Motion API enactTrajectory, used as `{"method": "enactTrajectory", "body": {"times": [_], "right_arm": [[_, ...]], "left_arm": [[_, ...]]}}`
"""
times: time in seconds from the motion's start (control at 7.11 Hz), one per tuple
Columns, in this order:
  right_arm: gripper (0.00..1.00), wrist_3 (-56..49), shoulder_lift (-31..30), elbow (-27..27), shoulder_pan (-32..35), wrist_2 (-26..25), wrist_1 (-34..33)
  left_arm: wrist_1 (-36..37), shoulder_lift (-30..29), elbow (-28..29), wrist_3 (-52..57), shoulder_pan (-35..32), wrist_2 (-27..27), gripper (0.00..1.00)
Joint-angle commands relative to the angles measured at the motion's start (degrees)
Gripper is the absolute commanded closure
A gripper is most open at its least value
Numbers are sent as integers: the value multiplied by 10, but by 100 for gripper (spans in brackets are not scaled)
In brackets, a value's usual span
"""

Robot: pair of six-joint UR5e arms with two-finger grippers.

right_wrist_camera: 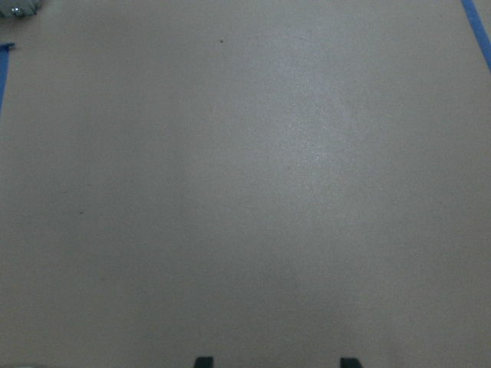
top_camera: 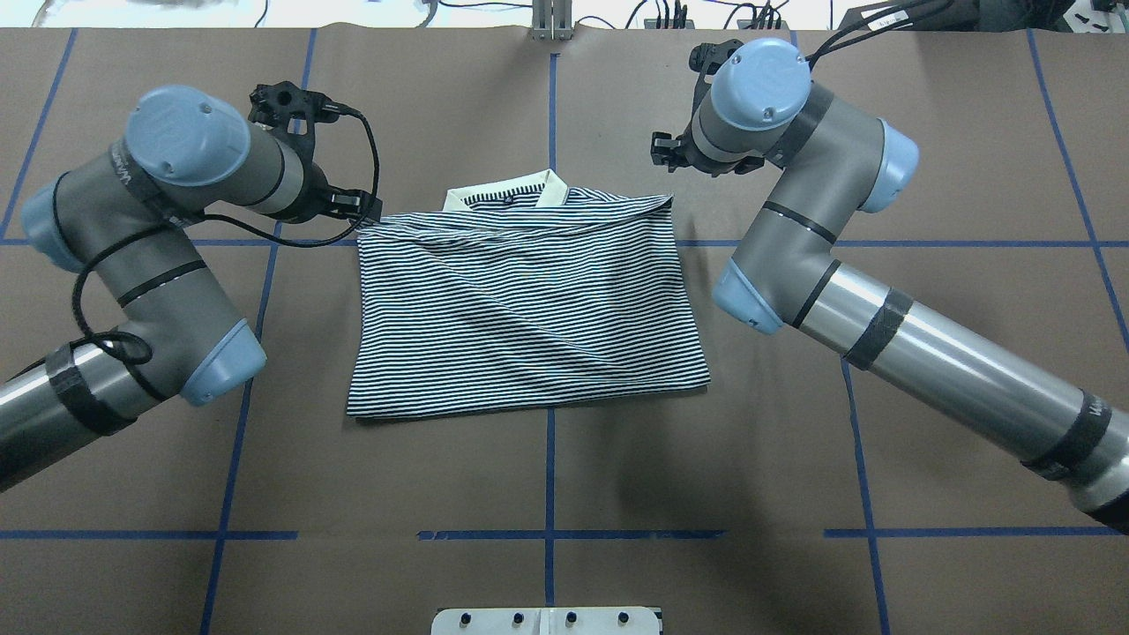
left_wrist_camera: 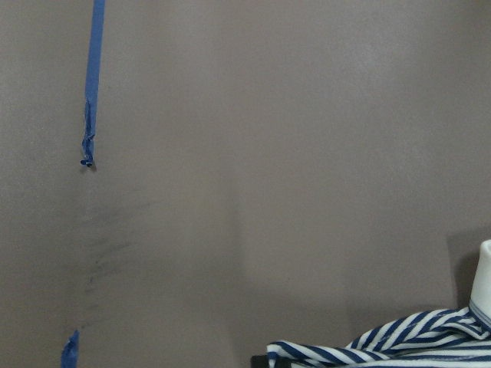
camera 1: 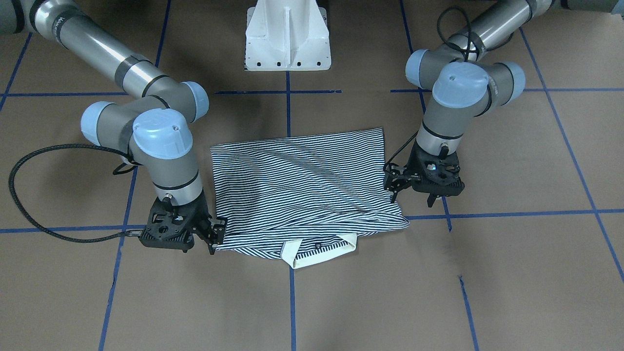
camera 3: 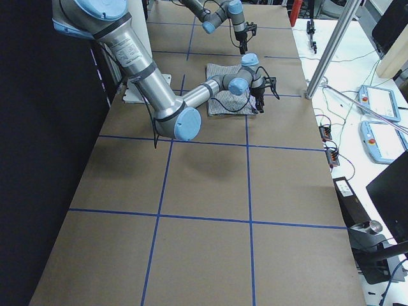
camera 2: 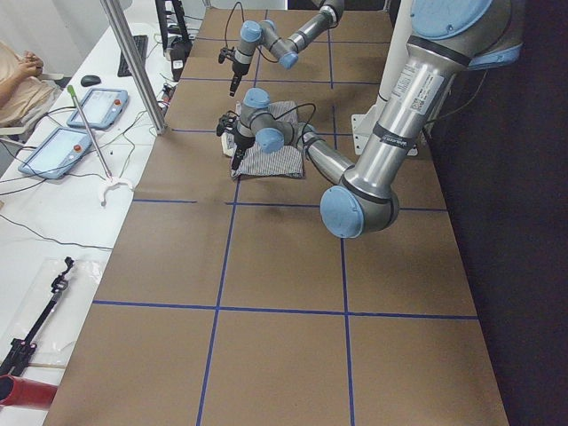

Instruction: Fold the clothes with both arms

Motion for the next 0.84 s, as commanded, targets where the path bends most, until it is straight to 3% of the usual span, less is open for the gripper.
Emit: {"method": "enactTrajectory", "body": {"times": [0.0, 0.14, 0.28, 0.42, 0.7], "right_arm": [[0, -38, -49, 54, 17, 29, 2], [0, -35, -51, 55, 16, 27, 2], [0, -35, -51, 56, 16, 27, 2], [0, -35, -51, 55, 17, 26, 2], [0, -31, -53, 55, 16, 26, 2]], "left_arm": [[-4, 97, -118, -44, 56, 17, 0], [-6, 103, -117, -135, 117, 56, 9], [-8, 105, -114, -205, 166, 90, 57], [-8, 105, -116, -218, 177, 89, 69], [-6, 106, -114, -219, 185, 90, 65]]}}
